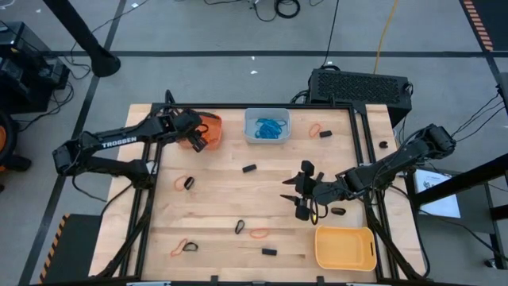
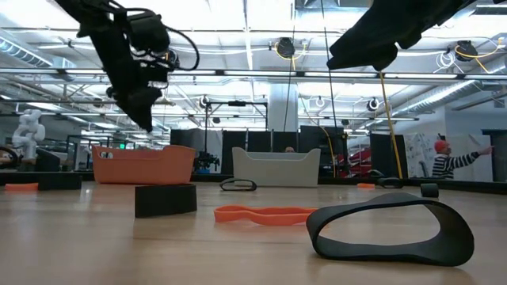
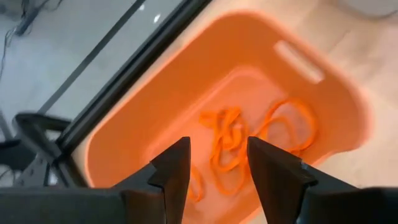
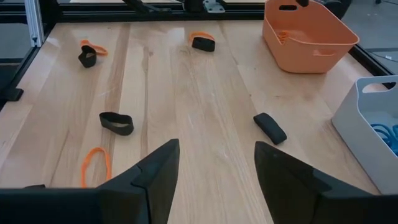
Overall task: Sort rubber bands into baskets
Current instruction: Put the orange rubberband into the orange bin
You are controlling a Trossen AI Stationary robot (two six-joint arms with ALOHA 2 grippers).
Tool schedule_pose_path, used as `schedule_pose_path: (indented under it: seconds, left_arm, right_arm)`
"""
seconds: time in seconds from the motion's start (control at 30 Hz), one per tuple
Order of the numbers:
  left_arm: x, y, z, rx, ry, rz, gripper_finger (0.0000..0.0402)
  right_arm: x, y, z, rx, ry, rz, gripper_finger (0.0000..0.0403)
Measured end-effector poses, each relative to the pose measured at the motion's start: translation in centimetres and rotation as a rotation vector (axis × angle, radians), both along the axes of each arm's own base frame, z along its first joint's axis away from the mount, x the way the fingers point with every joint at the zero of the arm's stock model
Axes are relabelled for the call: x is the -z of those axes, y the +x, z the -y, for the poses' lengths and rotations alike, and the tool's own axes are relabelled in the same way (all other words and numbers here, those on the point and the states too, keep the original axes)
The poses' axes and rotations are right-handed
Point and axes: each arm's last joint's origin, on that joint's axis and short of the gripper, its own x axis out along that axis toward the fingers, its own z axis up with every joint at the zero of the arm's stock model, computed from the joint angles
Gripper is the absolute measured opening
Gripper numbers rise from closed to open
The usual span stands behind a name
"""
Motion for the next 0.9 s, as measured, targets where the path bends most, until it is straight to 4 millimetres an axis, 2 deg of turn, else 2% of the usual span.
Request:
schedule_pose_path:
  seconds: [0.27,0.57,0.73,0.9]
  left_arm:
    - [-1.2,2.8,2.5,0.225,-0.029,0.200,0.0167]
    - [-2.5,5.4,7.4,0.506,-0.001,0.374,0.0167]
    - [-2.2,6.6,10.1,0.602,-0.026,0.414,0.0167]
    - [-0.8,8.1,12.7,0.702,-0.053,0.396,0.0167]
  right_arm:
    - [0.0,0.0,0.0,0.000,-0.003,0.000,0.0201]
    - [0.0,0.0,0.0,0.001,-0.001,0.000,0.0201]
    - [0.0,0.0,0.0,0.001,0.000,0.001,0.0201]
    - [0.0,0.0,0.0,0.001,0.001,0.002,0.0201]
